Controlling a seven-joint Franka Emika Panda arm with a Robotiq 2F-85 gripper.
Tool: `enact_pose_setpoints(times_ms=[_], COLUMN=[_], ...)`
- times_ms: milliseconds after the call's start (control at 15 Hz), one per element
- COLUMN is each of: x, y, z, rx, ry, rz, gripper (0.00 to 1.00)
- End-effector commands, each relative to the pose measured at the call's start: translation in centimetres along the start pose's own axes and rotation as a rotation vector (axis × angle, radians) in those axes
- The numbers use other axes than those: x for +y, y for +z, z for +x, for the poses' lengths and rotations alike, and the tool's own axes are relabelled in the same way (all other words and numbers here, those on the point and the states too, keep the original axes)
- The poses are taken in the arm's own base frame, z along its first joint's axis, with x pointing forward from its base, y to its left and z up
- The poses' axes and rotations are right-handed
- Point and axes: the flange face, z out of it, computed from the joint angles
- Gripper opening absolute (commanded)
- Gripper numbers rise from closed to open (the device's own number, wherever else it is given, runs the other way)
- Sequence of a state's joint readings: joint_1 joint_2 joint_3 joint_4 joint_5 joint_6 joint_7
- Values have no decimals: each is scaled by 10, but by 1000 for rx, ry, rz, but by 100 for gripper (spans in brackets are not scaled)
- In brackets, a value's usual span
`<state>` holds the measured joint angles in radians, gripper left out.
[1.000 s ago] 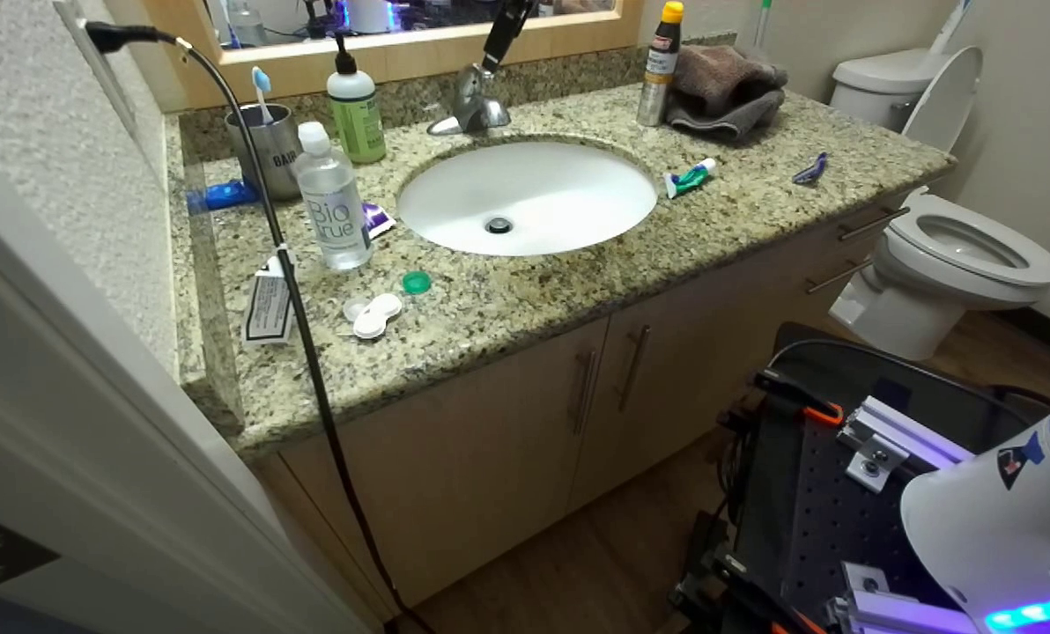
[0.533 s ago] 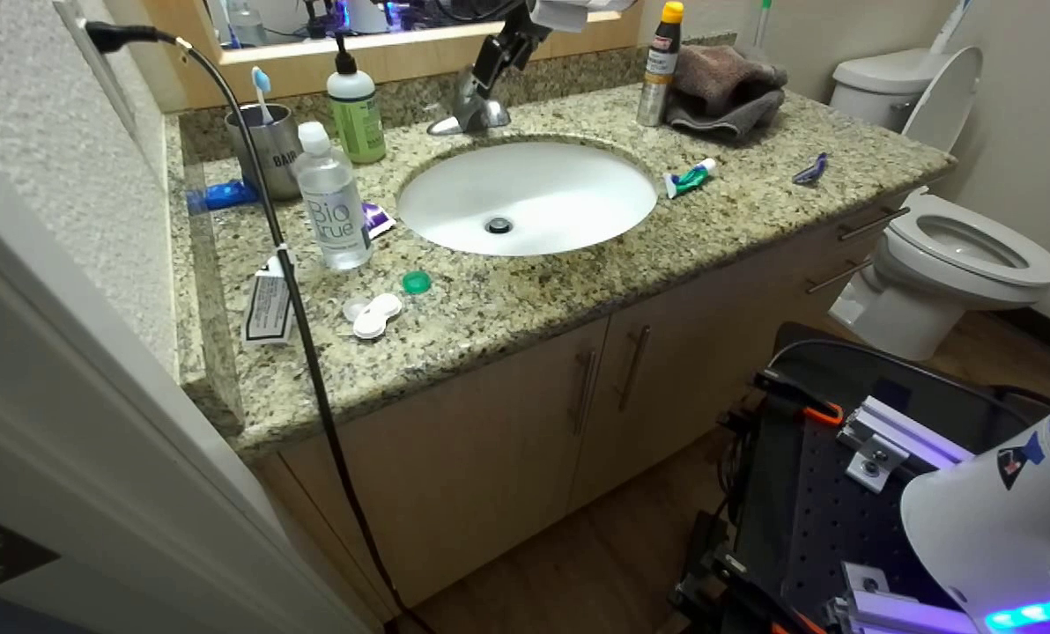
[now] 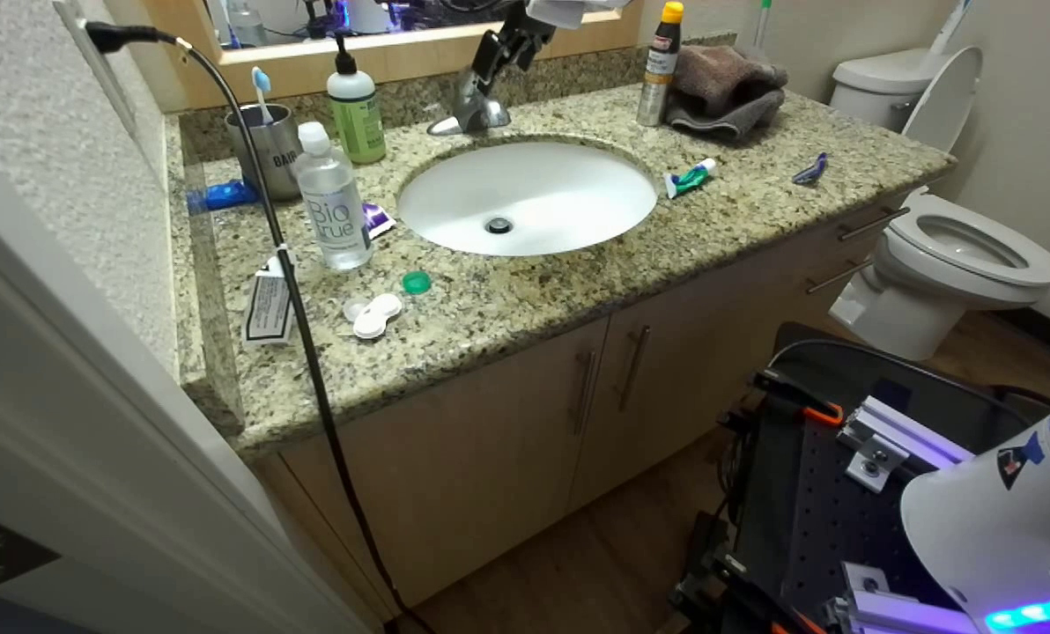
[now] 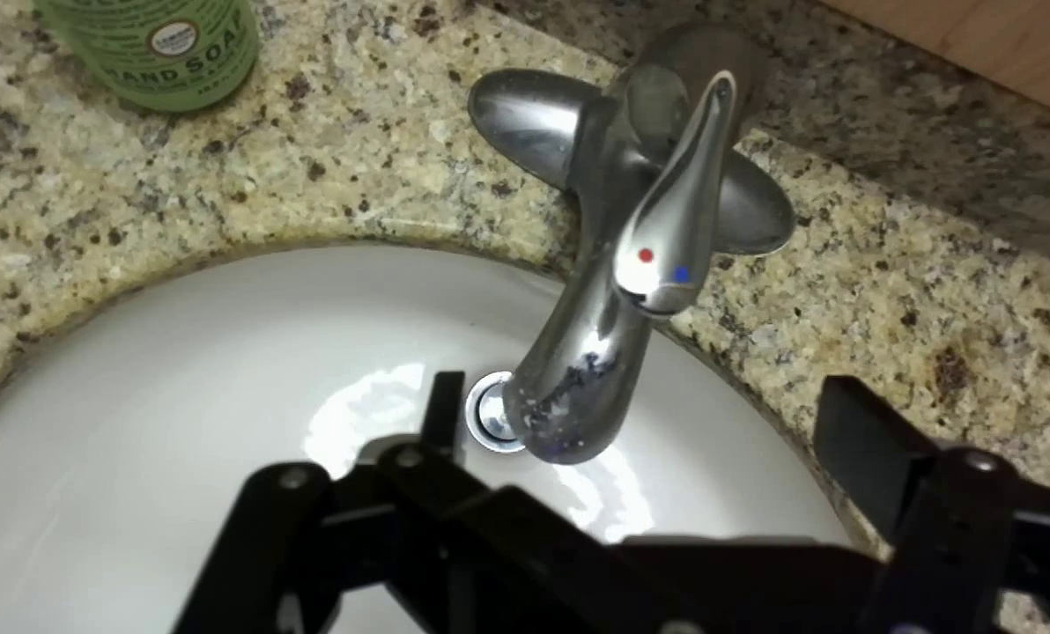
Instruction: Remove the green tube from the sink and place it on the counter then open the faucet
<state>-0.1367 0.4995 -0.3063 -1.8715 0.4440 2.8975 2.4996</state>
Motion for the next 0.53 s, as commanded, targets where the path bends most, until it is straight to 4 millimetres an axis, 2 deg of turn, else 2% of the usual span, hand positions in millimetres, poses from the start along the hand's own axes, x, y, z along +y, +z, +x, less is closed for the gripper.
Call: enact_pose_setpoints(times_ms=[0, 267, 467], x=[-13, -3, -1], y=[23, 42, 47], z=[-18, -24, -30], rx=[38, 42, 14], ry=[155, 224, 294], rz=[-16, -77, -79], gripper=[100, 100, 100])
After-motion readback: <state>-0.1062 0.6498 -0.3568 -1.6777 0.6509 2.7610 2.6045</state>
